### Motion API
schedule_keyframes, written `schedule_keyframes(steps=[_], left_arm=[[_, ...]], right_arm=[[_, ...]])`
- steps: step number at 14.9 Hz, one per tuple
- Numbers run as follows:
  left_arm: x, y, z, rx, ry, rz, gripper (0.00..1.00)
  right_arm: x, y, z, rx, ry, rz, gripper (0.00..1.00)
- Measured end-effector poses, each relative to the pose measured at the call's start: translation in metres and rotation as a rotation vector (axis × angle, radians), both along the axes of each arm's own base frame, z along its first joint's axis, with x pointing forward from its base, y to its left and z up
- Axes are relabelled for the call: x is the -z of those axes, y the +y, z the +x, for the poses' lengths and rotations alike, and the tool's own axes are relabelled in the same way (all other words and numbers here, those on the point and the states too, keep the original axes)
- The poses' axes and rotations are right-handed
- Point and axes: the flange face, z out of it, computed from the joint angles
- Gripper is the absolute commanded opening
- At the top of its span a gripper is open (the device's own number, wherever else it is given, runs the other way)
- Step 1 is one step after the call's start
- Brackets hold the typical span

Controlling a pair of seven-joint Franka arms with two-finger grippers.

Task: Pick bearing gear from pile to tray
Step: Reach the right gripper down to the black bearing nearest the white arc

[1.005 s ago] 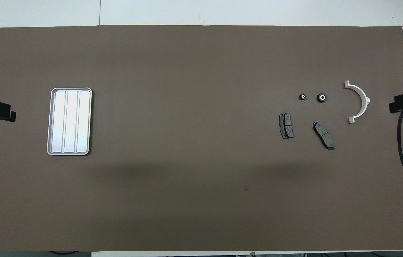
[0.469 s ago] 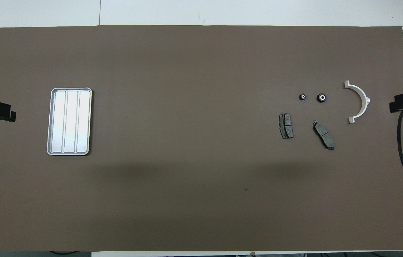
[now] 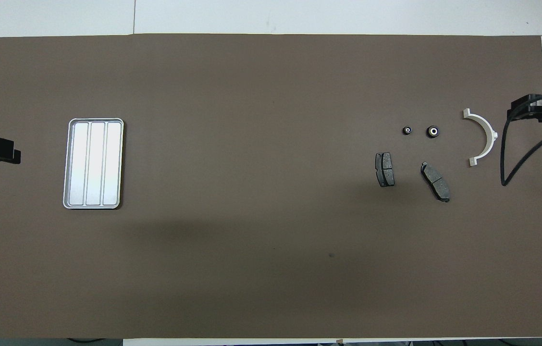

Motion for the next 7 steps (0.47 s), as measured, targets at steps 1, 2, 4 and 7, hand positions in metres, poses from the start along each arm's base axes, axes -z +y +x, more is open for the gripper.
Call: schedule_keyframes(steps=[1, 2, 4, 7], left_arm=[[0.000, 0.000, 0.000, 0.000, 0.000, 0.000, 1.00], [0.000, 0.000, 0.000, 0.000, 0.001, 0.000, 1.00], [0.001, -0.001, 0.000, 0.002, 0.001, 0.000, 1.00], [0.002, -0.003, 0.001, 0.005, 0.004, 0.000, 1.00]], right_arm=[[0.013, -0.001, 0.010, 0.000, -0.010, -0.001, 0.60], [0.027, -0.001, 0.019, 0.000, -0.015, -0.003, 0.74], [0.052, -0.002, 0.032, 0.000, -0.010, -0.003, 0.92], [0.093, -0.003, 0.049, -0.002, -0.005, -0.004, 0.94]])
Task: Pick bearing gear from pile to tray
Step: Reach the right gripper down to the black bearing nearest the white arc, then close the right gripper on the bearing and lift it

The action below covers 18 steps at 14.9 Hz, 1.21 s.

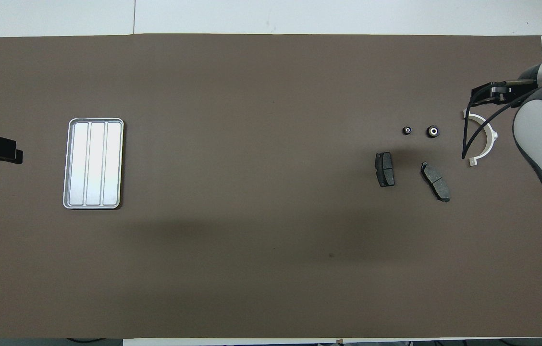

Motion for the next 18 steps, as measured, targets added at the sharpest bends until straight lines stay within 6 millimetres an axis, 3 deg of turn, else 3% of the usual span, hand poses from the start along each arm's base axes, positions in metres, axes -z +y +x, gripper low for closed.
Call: schedule_keyframes(steps=[4, 7, 10, 13, 18], left_arm=[[0.007, 0.002, 0.004, -0.006, 0.014, 0.000, 1.00], [0.012, 0.006, 0.006, -0.013, 0.026, 0.000, 1.00], [0.013, -0.003, 0.006, -0.042, 0.030, 0.001, 1.00], [0.016, -0.027, 0.004, -0.083, 0.031, 0.005, 1.00], [0.039, -0.042, -0.009, -0.146, 0.023, 0.010, 1.00]], right_arm=[[0.061, 0.002, 0.011, -0.005, -0.001, -0.001, 0.94], [0.095, 0.002, 0.017, -0.006, 0.017, -0.001, 0.85], [0.107, 0.004, 0.019, -0.010, 0.024, 0.000, 0.84], [0.115, 0.014, 0.022, -0.024, 0.016, -0.001, 0.84], [0.139, 0.035, 0.028, -0.041, 0.012, 0.000, 0.84]])
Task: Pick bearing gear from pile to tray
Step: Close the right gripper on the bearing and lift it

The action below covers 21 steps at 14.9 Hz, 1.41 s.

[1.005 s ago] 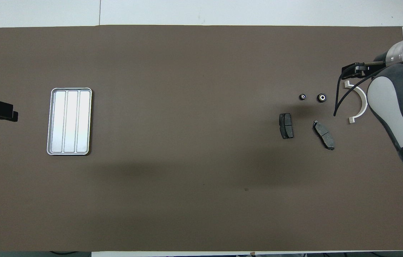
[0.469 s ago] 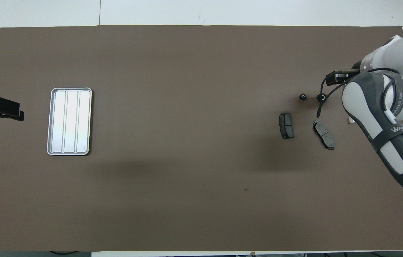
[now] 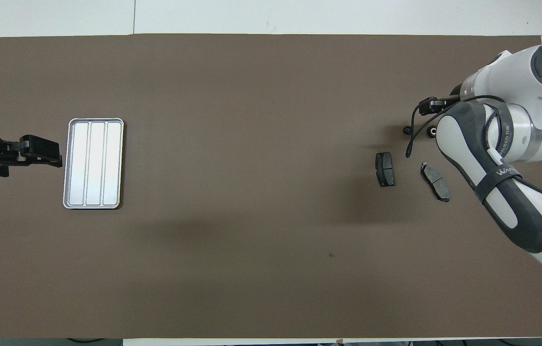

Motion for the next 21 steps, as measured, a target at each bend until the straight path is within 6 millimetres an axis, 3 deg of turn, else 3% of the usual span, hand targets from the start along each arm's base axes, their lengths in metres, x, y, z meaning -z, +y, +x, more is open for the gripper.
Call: schedule_keyframes(steps=[7, 11, 13, 15, 18, 19, 21], left_arm=[[0.010, 0.004, -0.011, -0.025, 0.010, -0.023, 1.00], [0.011, 0.003, -0.013, -0.024, 0.014, -0.025, 1.00], [0.012, 0.002, -0.014, -0.023, 0.016, -0.024, 1.00], [0.014, 0.002, -0.015, -0.024, 0.016, -0.024, 1.00], [0.016, 0.002, -0.016, -0.024, 0.016, -0.024, 1.00], [0.017, 0.002, -0.016, -0.024, 0.015, -0.024, 1.00], [0.017, 0.002, -0.016, -0.024, 0.013, -0.024, 1.00]], right_arm=[[0.035, -0.005, -0.008, 0.006, 0.058, 0.000, 0.77], [0.045, -0.005, -0.015, 0.006, 0.082, 0.001, 0.61], [0.050, -0.005, -0.018, 0.006, 0.093, 0.001, 0.46], [0.053, -0.005, -0.020, 0.006, 0.099, 0.001, 0.39], [0.055, -0.005, -0.021, -0.003, 0.102, 0.001, 0.43], [0.055, -0.006, -0.021, -0.013, 0.103, 0.000, 0.40], [0.055, -0.008, -0.021, -0.023, 0.104, 0.000, 0.23]])
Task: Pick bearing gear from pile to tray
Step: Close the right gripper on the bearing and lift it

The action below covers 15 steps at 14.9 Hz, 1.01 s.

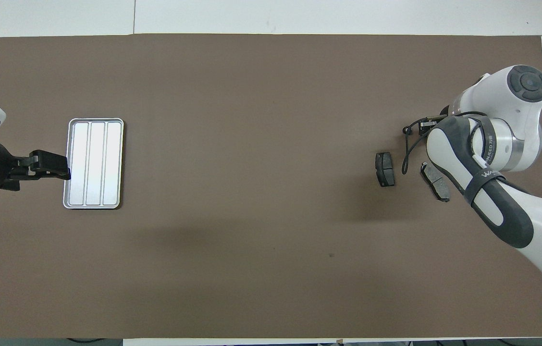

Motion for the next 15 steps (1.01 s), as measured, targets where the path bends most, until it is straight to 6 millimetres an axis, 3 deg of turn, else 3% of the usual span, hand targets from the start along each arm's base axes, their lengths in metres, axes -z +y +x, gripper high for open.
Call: schedule_keyframes(steps=[1, 2, 7, 9, 11, 13, 15], left_arm=[[0.000, 0.000, 0.000, 0.000, 0.000, 0.000, 1.00], [0.000, 0.000, 0.000, 0.000, 0.000, 0.000, 1.00], [-0.001, 0.000, -0.002, -0.001, -0.002, 0.000, 1.00], [-0.001, 0.000, -0.002, -0.002, -0.003, 0.000, 1.00], [-0.001, 0.000, -0.003, -0.002, -0.004, 0.000, 1.00], [-0.001, 0.001, -0.003, -0.003, -0.004, 0.000, 1.00], [-0.001, 0.003, -0.003, -0.007, -0.004, 0.000, 1.00]], right_arm=[[-0.001, -0.001, 0.000, -0.001, -0.001, 0.000, 0.07], [-0.001, -0.002, 0.000, 0.000, -0.001, 0.000, 0.01], [-0.011, -0.002, 0.000, 0.001, 0.013, 0.001, 0.00], [-0.037, 0.003, 0.004, 0.005, 0.023, 0.004, 0.00], [-0.079, 0.019, 0.010, 0.019, 0.021, 0.008, 0.00], [-0.121, 0.047, 0.013, 0.027, 0.017, 0.009, 0.00], [-0.151, 0.089, 0.012, 0.027, 0.010, 0.010, 0.00]])
